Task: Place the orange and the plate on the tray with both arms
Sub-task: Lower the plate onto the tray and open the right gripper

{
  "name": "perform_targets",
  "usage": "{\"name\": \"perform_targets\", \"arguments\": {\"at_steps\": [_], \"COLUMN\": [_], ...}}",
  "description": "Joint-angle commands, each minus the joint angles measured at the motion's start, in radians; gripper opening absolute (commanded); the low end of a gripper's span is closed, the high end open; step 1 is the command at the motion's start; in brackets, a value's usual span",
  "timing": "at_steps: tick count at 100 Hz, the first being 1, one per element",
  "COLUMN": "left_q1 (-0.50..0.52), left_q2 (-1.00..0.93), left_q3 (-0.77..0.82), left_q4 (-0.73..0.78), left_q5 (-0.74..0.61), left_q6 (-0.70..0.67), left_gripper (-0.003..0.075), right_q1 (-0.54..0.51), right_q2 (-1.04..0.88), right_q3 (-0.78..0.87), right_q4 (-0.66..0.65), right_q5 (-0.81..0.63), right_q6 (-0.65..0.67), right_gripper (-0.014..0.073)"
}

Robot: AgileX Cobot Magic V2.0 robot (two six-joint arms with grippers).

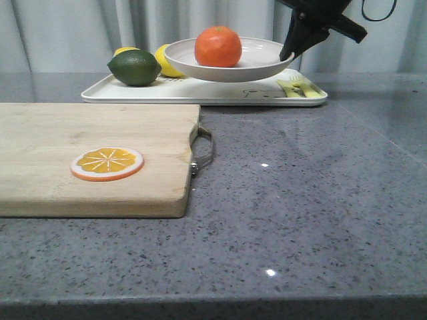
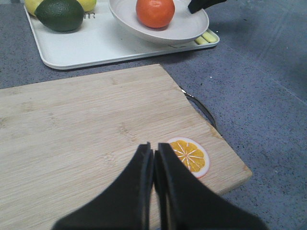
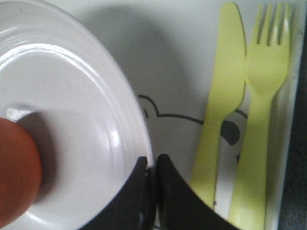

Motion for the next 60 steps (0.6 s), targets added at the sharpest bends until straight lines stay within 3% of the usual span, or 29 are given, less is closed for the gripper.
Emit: {"name": "perform_targets", "arguments": {"at_steps": [1,60], "left_q1": [0.003,0.003], "left_q2": [0.009,0.009], "left_q3": [-0.02,-0.013], "left_q4": [-0.017,-0.017], "left_q5": [-0.074,-0.074], "left_q6": [-0.009,-0.009], "left_gripper": [-0.0019,-0.0019], "right_q1": [0.001,0.004], "right_q2": [-0.043,0.026], "right_q3": [-0.077,-0.098], "right_q4": [0.056,0.111], "right_q5": [-0.03,-0.131], "right_q6": [0.008,0.008], "right_gripper": [-0.0066,-0.0066]}}
